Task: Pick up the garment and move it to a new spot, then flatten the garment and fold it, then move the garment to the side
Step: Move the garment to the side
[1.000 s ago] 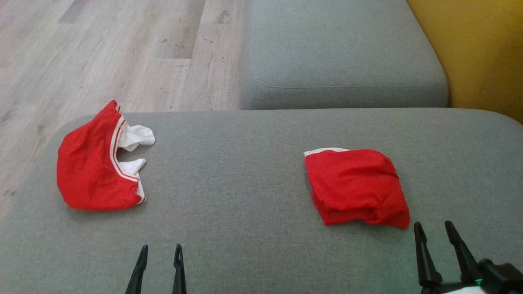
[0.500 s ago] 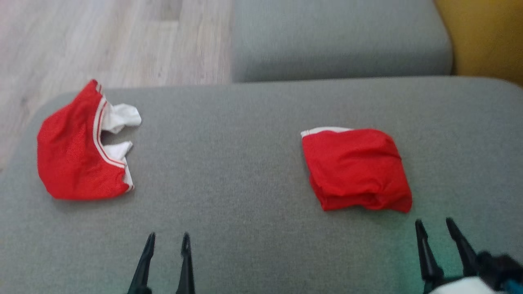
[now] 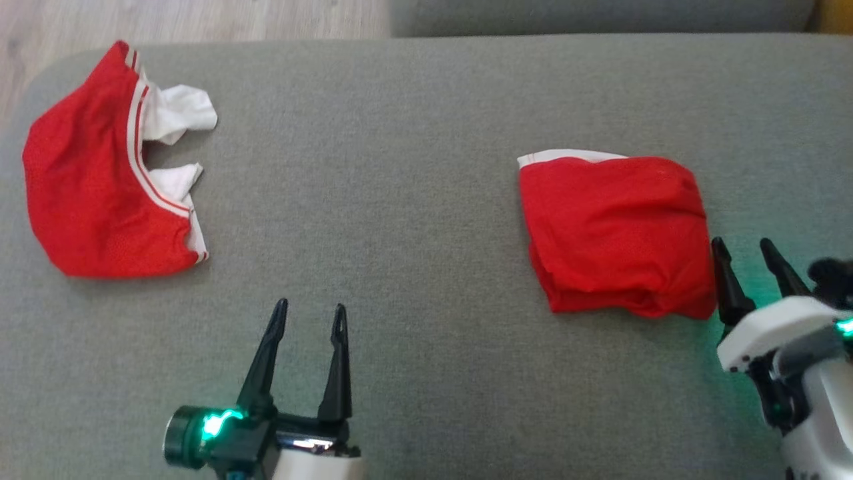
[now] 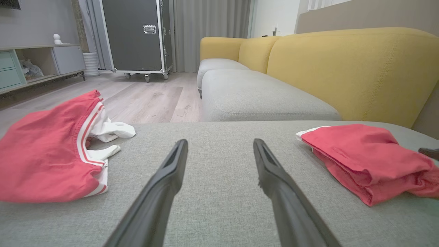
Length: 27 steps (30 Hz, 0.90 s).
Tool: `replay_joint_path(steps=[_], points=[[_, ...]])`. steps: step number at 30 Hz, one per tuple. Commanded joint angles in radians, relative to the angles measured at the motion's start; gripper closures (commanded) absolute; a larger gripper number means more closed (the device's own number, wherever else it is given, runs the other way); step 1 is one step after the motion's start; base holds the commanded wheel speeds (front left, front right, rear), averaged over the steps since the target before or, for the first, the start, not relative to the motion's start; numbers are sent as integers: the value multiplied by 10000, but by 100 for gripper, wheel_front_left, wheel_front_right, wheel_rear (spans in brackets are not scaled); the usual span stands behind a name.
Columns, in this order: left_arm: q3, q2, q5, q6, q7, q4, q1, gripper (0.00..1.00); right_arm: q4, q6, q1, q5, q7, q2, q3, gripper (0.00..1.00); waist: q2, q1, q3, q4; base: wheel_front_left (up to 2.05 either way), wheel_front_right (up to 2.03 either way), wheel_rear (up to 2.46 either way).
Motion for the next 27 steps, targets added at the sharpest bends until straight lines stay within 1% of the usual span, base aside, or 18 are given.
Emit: replay_joint_path(steps=[1,2,3,4,5,7,11,16,21,24,27], points=[[209,-34,-102,103,-49,-266,-406,0,-74,-7,-243,105,170,-232,313,0,0,-3,110,85,0,0,0],[181,-34,-110,108,-49,-251,-461,0,173,-7,-399,266,430,-251,488,0,0,-3,150,105,0,0,0],[161,-34,-119,115,-49,-240,-506,0,400,-7,-524,458,708,-264,714,16,0,-3,180,121,0,0,0],[151,-34,-122,122,-49,-234,-546,0,555,-7,-628,679,945,-282,982,56,0,-3,215,131,0,0,0],[153,-34,-124,136,-49,-235,-576,0,655,-7,-716,948,1123,-290,1206,100,0,-3,253,126,0,0,0],[197,-34,-132,185,-49,-266,-613,0,703,-7,-889,1340,1182,-407,1518,100,0,-3,341,56,0,0,0],[299,-34,-159,203,-49,-365,-674,0,689,-7,-1340,1541,674,-873,1672,100,0,-3,602,-358,0,0,0],[294,-34,-52,-31,-49,-521,-1009,0,720,-7,-2121,1351,535,-1883,1554,100,0,-3,1245,-999,0,0,0],[346,-34,95,-229,-49,-555,-1536,0,736,-7,-2753,1144,676,-3078,1195,100,0,-3,2026,-1451,0,0,0],[368,-34,226,-386,-49,-485,-1797,0,823,-7,-2926,971,758,-3561,737,100,0,-3,2374,-1612,0,0,0],[411,-34,325,-482,-49,-467,-2009,0,1001,-7,-2943,909,831,-3900,157,100,0,-3,2641,-1676,0,0,0]])
